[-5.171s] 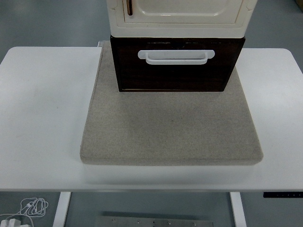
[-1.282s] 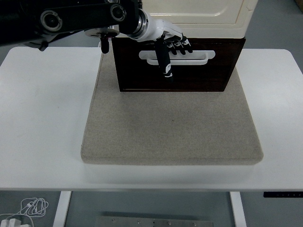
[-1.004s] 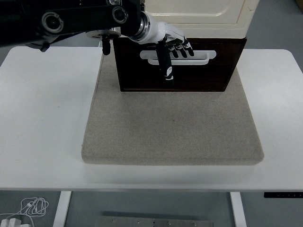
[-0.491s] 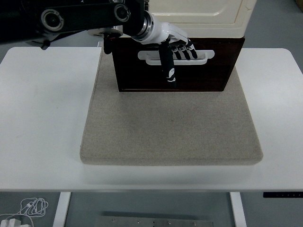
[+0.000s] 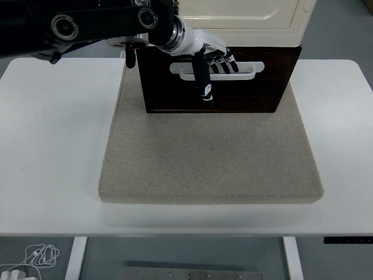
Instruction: Open the drawer under the combination cabinet
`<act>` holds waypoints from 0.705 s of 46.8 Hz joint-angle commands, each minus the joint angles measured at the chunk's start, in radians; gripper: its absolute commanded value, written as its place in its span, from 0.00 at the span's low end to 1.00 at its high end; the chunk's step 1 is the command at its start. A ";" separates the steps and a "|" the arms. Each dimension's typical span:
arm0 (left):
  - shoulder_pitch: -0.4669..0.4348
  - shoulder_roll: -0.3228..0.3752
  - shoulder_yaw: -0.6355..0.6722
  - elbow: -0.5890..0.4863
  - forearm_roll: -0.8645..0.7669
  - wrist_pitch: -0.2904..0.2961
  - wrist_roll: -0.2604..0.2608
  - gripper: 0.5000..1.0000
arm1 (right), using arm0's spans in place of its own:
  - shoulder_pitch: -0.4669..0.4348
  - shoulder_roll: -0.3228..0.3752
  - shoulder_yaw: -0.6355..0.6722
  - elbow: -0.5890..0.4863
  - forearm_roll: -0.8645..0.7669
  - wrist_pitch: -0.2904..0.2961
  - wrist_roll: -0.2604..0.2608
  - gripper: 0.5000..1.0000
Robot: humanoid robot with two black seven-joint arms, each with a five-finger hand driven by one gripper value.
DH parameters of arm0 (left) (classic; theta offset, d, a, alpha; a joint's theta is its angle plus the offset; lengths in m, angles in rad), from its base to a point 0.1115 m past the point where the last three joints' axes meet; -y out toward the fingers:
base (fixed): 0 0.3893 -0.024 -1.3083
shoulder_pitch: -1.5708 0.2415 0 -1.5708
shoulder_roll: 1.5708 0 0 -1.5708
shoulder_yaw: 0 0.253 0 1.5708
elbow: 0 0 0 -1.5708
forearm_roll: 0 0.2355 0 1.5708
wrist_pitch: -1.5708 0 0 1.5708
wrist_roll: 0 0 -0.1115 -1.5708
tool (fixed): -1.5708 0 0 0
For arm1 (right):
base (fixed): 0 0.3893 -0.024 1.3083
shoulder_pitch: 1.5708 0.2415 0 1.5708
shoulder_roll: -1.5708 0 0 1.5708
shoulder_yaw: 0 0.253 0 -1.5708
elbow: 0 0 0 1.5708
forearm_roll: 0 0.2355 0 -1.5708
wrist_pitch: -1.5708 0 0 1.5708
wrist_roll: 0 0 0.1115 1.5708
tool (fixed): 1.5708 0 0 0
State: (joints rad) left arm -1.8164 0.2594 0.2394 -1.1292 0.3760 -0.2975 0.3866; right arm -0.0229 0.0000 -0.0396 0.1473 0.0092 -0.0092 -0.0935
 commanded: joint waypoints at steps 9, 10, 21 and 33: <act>-0.004 0.000 0.000 -0.012 0.000 -0.003 0.000 1.00 | 0.000 0.000 0.001 0.000 0.000 0.000 0.000 0.86; -0.004 -0.002 0.000 -0.012 0.000 -0.003 0.000 1.00 | 0.000 0.000 0.001 0.000 0.000 0.000 0.000 0.86; -0.009 0.000 0.000 -0.018 0.000 -0.023 0.000 1.00 | 0.000 0.000 0.000 0.000 0.000 0.000 0.000 0.86; -0.014 0.001 0.000 -0.018 -0.002 -0.051 0.000 1.00 | 0.000 0.000 0.001 0.000 0.000 0.000 -0.002 0.86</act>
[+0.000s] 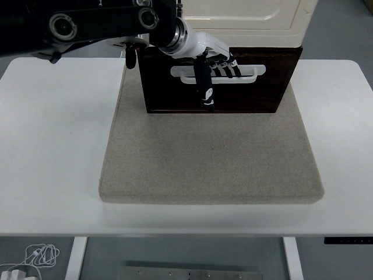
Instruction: Open the drawer under the combination cabinet
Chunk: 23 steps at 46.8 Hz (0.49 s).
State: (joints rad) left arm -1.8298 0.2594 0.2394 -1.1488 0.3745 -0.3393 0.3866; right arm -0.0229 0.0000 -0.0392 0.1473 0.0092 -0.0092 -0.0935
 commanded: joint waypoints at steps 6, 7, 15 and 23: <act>0.000 0.003 0.000 0.001 -0.002 -0.020 0.000 1.00 | 0.000 0.000 -0.001 0.000 0.000 0.000 0.000 0.86; -0.002 0.003 -0.002 0.001 -0.002 -0.021 0.000 1.00 | 0.000 0.000 -0.001 0.000 0.000 0.000 0.000 0.86; -0.005 0.006 -0.005 0.001 -0.002 -0.050 0.000 1.00 | 0.000 0.000 -0.001 0.000 0.000 0.000 -0.002 0.86; -0.005 0.009 -0.008 0.000 -0.003 -0.056 0.000 1.00 | 0.000 0.000 -0.001 0.000 0.000 0.000 0.000 0.86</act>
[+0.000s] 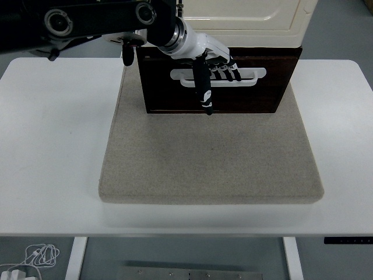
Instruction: Open the drawer under the combination cabinet
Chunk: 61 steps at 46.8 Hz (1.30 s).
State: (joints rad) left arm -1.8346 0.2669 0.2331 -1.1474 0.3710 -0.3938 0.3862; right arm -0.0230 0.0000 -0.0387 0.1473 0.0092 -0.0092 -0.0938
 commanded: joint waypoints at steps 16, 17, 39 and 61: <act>-0.002 0.005 -0.004 0.000 -0.009 -0.045 -0.001 1.00 | 0.000 0.000 -0.001 0.000 0.000 0.000 -0.001 0.86; -0.002 0.005 -0.006 0.000 -0.009 -0.046 -0.001 1.00 | 0.000 0.000 -0.001 0.000 0.000 0.000 -0.001 0.86; -0.015 0.011 -0.023 -0.002 -0.012 -0.088 0.000 1.00 | 0.000 0.000 0.000 0.000 0.000 0.000 0.000 0.86; -0.017 0.023 -0.029 -0.028 -0.014 -0.119 0.002 1.00 | 0.000 0.000 -0.001 0.000 0.000 0.000 0.000 0.86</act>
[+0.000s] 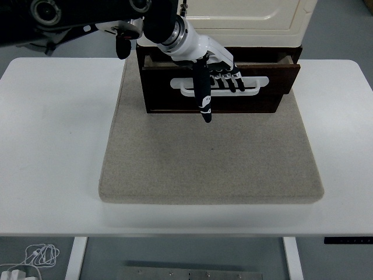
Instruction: Open the drawer under the combination cabinet
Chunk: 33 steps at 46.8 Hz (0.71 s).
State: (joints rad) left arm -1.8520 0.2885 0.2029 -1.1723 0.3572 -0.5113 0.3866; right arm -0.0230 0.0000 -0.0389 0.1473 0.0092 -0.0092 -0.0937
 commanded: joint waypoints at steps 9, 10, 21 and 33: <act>0.000 0.003 0.001 -0.004 -0.001 -0.010 0.000 1.00 | 0.000 0.000 0.001 0.000 0.000 0.000 0.000 0.86; 0.000 0.003 0.001 -0.004 -0.001 -0.013 0.000 1.00 | 0.000 0.000 0.001 0.000 0.000 0.000 0.000 0.86; 0.000 0.004 0.000 -0.004 -0.015 -0.022 0.000 1.00 | 0.000 0.000 -0.001 0.000 0.000 0.000 0.000 0.86; 0.000 0.004 -0.002 -0.004 -0.030 -0.041 0.000 1.00 | 0.000 0.000 -0.001 0.000 0.000 0.000 0.000 0.86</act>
State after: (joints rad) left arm -1.8514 0.2931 0.2028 -1.1763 0.3273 -0.5467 0.3868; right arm -0.0231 0.0000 -0.0396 0.1473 0.0092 -0.0092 -0.0935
